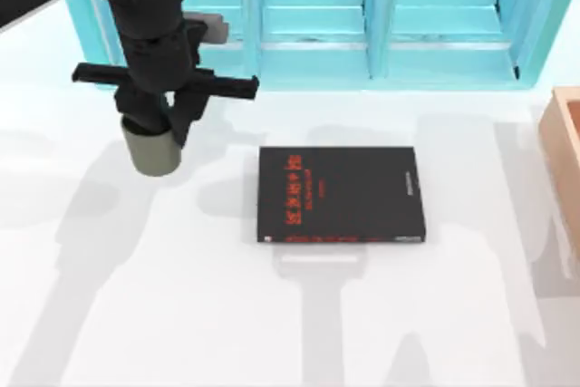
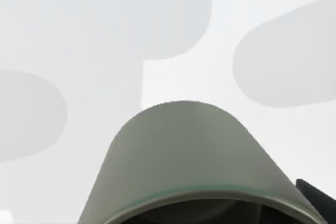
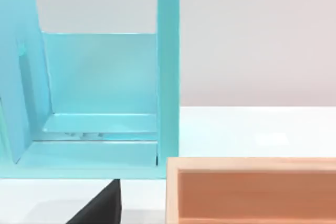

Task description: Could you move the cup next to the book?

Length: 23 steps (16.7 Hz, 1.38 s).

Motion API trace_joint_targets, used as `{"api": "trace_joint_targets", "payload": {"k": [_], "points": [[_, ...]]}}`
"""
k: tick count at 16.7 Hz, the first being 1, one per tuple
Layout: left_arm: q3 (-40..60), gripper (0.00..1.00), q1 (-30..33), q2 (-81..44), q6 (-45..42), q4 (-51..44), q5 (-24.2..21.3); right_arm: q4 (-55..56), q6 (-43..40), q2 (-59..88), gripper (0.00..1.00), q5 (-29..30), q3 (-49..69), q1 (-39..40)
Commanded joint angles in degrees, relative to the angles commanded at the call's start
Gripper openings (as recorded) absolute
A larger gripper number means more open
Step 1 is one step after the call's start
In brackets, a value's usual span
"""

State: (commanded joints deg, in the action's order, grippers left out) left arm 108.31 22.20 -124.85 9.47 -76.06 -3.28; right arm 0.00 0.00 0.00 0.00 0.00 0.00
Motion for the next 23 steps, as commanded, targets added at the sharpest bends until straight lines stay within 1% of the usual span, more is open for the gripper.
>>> {"api": "trace_joint_targets", "payload": {"k": [3, 6, 14, 20, 23], "points": [[3.85, 0.00, 4.25, -0.59, 11.36, -0.35, 0.23, 0.00, 0.00, 0.00, 1.00, 0.00, 0.00, 0.00], [6.18, 0.00, 6.75, -0.65, 17.29, -0.32, 0.56, 0.00, 0.00, 0.00, 1.00, 0.00, 0.00, 0.00], [5.40, 0.00, 6.77, -0.56, 18.02, 0.72, 0.51, 0.00, 0.00, 0.00, 1.00, 0.00, 0.00, 0.00], [-4.73, 0.00, 6.44, -1.15, 17.30, 11.57, 0.49, 0.00, 0.00, 0.00, 1.00, 0.00, 0.00, 0.00], [-7.07, 0.00, 6.21, -1.30, 17.28, 13.98, 0.57, 0.00, 0.00, 0.00, 1.00, 0.00, 0.00, 0.00]]}}
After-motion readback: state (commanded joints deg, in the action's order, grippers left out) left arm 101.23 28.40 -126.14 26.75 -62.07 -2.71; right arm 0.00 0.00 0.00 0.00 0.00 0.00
